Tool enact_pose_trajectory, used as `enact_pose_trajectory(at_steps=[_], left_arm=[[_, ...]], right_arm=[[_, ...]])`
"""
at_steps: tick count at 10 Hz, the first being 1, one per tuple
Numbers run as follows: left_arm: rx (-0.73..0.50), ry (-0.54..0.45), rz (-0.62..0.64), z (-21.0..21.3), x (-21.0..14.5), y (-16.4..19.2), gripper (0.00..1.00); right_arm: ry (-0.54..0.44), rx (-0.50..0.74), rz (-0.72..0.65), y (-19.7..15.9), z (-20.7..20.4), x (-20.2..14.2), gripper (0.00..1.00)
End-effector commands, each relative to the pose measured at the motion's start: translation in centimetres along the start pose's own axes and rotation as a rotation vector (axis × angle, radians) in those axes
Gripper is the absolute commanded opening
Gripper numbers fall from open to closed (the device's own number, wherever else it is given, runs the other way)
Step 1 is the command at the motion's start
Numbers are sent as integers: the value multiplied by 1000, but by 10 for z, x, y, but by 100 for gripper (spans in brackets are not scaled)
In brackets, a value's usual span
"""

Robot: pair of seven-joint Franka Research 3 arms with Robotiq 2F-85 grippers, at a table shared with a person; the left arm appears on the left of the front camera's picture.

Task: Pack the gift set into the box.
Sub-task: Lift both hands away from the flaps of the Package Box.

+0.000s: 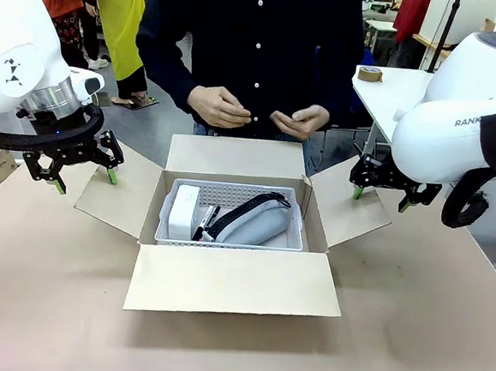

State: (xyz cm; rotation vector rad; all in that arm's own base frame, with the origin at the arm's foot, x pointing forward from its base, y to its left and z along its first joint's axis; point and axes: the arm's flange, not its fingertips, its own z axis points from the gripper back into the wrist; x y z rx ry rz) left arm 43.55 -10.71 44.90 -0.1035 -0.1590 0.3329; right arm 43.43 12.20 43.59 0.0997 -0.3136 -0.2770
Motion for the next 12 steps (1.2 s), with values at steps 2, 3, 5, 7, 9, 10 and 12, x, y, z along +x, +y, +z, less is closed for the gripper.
enact_pose_trajectory(at_steps=[2,3,5,7,9,10,12], left_arm=[[18,-6,12,1,0,0,100],[0,0,0,0,0,0,100],[-157,-101,-156,110,-16,1,100],[-447,-77,-218,181,-19,65,100],[-883,82,-99,154,-6,143,100],[-1077,205,27,105,3,179,100],[-1312,287,261,25,18,211,100]], right_arm=[[-11,-24,-17,3,0,1,100],[0,0,0,0,0,0,100],[-71,200,182,8,101,-2,100],[48,455,106,-57,179,7,100],[179,812,-162,-159,165,16,100],[236,1018,-302,-211,117,13,100],[377,1205,-457,-251,32,2,100]])
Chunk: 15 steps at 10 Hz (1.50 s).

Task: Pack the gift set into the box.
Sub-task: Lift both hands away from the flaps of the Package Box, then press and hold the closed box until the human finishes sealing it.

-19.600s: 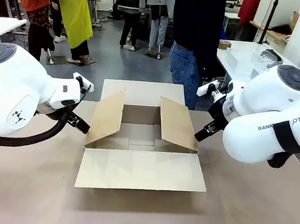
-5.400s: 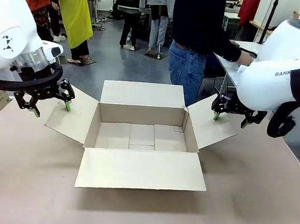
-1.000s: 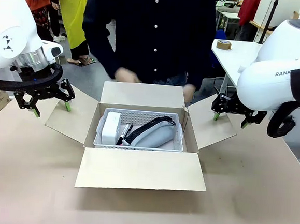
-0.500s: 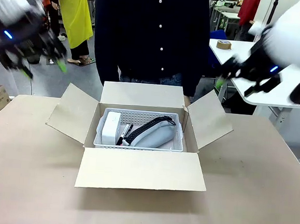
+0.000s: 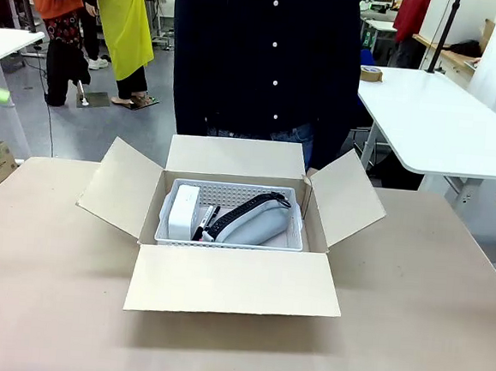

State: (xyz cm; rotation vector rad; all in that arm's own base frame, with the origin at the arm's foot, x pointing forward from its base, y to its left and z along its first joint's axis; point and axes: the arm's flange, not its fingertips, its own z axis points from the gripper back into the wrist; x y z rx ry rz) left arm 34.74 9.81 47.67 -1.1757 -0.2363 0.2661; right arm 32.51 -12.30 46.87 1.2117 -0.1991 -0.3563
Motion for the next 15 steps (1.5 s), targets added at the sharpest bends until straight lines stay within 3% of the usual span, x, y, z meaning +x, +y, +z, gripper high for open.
enact_pose_trajectory(at_steps=[1,2,3,15], left_arm=[[-441,-20,321,-24,47,54,100],[-342,-130,454,-33,61,60,100],[-136,-13,107,-7,10,47,100],[-136,-13,107,-7,10,47,100]], right_arm=[[78,201,-284,-59,-36,46,100],[-37,62,-362,-62,-48,54,100],[25,111,-135,-51,-9,8,100],[25,111,-135,-51,-9,8,100]])
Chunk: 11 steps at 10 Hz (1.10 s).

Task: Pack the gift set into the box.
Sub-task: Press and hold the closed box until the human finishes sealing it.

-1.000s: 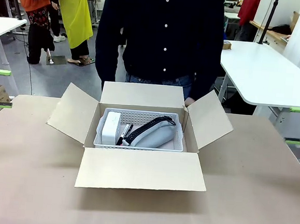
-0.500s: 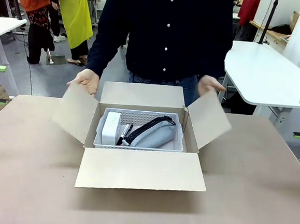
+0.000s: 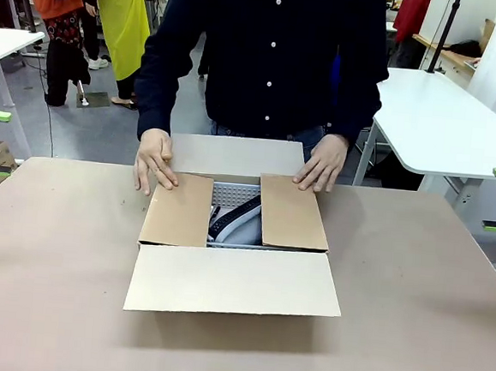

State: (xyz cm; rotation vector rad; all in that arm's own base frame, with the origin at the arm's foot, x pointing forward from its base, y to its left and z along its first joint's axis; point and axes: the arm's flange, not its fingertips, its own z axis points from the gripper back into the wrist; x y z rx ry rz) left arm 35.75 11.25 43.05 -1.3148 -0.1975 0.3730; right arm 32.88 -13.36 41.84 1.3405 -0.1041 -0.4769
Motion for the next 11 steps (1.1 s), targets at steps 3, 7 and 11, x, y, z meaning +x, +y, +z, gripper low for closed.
enact_pose_trajectory(at_steps=[3,7,11], left_arm=[[-10,5,-16,0,-3,0,100],[-10,5,-16,0,-3,0,100],[-10,5,-16,0,-3,0,100]], right_arm=[[6,3,25,-1,1,-1,100],[6,3,25,-1,1,-1,100],[6,3,25,-1,1,-1,100]])
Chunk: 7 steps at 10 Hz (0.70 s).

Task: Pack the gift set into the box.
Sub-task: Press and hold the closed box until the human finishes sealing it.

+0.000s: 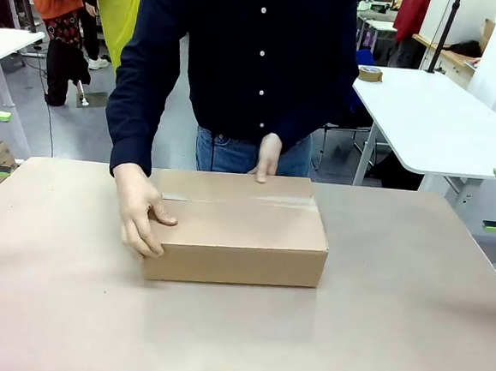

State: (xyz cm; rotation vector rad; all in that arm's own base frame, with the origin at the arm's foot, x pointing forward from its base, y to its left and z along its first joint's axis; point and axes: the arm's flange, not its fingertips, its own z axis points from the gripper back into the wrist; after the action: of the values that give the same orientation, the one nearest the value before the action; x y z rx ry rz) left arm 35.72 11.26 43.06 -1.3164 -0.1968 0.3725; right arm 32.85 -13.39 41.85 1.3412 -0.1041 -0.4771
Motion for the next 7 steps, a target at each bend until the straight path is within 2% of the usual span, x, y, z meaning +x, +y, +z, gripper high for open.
enact_pose_trajectory(at_steps=[1,7], left_arm=[[-9,4,-16,0,-2,0,100],[-9,4,-16,0,-2,0,100]], right_arm=[[6,2,25,-1,0,-1,100],[6,2,25,-1,0,-1,100]])
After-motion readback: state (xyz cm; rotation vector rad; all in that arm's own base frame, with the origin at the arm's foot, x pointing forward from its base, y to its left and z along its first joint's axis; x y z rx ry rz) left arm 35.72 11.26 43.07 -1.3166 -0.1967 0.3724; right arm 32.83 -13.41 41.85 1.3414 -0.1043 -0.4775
